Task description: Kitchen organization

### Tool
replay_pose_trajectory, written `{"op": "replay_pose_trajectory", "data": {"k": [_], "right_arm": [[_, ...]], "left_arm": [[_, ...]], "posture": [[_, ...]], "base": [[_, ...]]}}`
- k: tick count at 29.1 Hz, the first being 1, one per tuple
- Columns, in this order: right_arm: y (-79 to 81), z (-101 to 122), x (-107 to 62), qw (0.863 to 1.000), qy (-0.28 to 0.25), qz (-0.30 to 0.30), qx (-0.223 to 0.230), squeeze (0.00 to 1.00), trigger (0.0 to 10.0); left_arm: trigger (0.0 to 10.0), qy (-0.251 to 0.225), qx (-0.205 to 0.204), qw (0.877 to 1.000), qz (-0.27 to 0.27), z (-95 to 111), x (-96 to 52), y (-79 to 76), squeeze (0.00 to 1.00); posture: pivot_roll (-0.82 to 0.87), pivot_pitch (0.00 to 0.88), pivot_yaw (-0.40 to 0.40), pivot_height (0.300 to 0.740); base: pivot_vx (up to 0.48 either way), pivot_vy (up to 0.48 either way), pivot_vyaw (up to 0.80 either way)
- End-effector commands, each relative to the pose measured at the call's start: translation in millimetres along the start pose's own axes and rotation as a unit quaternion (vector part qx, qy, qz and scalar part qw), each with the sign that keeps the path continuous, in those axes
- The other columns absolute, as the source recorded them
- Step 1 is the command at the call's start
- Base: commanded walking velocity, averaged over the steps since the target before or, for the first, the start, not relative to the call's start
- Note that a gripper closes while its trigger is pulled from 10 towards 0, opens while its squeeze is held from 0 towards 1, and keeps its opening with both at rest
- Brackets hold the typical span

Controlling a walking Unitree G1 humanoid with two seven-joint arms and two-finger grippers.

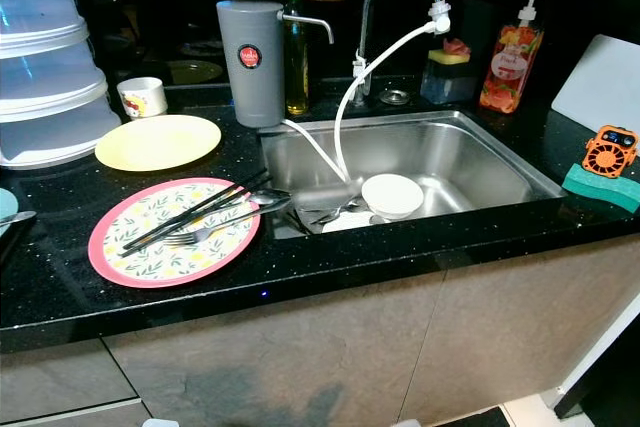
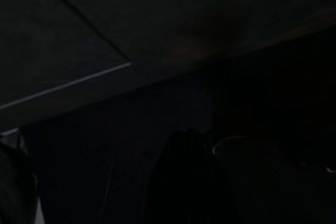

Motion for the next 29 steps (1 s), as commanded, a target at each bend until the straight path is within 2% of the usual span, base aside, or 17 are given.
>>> {"op": "replay_pose_trajectory", "data": {"k": [1,3,4,6,10,16,18,22,25,29], "right_arm": [[-3.6,2,-0.6,1.0,-0.015,-0.006,0.018,0.0,10.0],[-5.3,8,0.0,0.998,-0.031,-0.007,0.055,0.0,10.0],[-5.3,8,0.0,0.998,-0.031,-0.007,0.055,0.0,10.0],[-12.3,18,1.1,0.993,-0.051,-0.027,0.101,0.0,10.0],[-17.9,25,1.6,0.989,-0.068,-0.041,0.129,0.0,10.0],[-16.4,32,3.6,0.989,-0.063,-0.035,0.126,0.0,10.0],[-7.9,30,5.0,0.992,-0.049,-0.017,0.118,0.0,10.0],[-6.1,29,4.8,0.991,-0.05,-0.014,0.122,0.0,10.0],[-5.8,16,3.1,0.99,-0.032,-0.021,0.138,0.0,10.0],[-3.7,12,2.3,0.991,-0.028,-0.017,0.13,0.0,10.0]], "left_arm": [[10.0,0.007,0.002,1.0,-0.005,-6,-0.7,-6.0,0.0],[10.0,-0.014,-0.015,1.0,-0.009,-1,-0.2,-8.4,0.0],[10.0,-0.014,-0.015,1.0,-0.009,-1,-0.2,-8.4,0.0],[10.0,-0.042,-0.04,0.998,-0.027,4,-1.1,-12.6,0.0],[10.0,-0.051,-0.033,0.997,-0.045,4,-2.2,-17.3,0.0],[10.0,-0.045,-0.043,0.998,-0.029,5,-1.4,-13.3,0.0],[10.0,-0.048,-0.027,0.998,-0.013,9,-0.7,-6.7,0.0],[10.0,-0.055,-0.02,0.998,-0.011,12,-0.7,-5.2,0.0],[10.0,-0.059,-0.02,0.998,-0.004,15,-0.2,-2.3,0.0],[10.0,-0.055,-0.025,0.998,0.009,15,-0.5,3.0,0.0]], "posture": [[0.0,0.021,-0.049,0.74],[0.0,0.034,-0.051,0.74],[0.0,0.034,-0.051,0.74],[0.0,0.034,-0.039,0.74],[0.01,0.037,-0.042,0.74],[0.01,0.039,-0.043,0.74],[0.02,0.03,-0.028,0.74],[0.03,0.022,-0.024,0.74],[0.05,0.021,-0.03,0.74],[0.04,0.015,-0.012,0.74]], "base": [[0.0,0.0,0.0],[0.0,0.0,0.0],[0.0,0.0,0.0],[0.0,0.0,0.0],[0.0,0.0,0.0],[0.0,0.0,0.0],[0.0,0.0,0.0],[0.0,0.0,0.0],[0.0,0.0,0.0],[0.0,0.0,0.0]]}}
Point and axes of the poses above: a point about 5 cm out from each wrist's last joint towards the gripper, its own x axis pointing out of the wrist towards the gripper, its own z axis along the axis of the wrist's last joint, y = z × x, the point moved 1 cm from there along x, pointing out of the wrist towards the gripper, and after that the axes turned 15 degrees about -x, right-handed, at the moved point
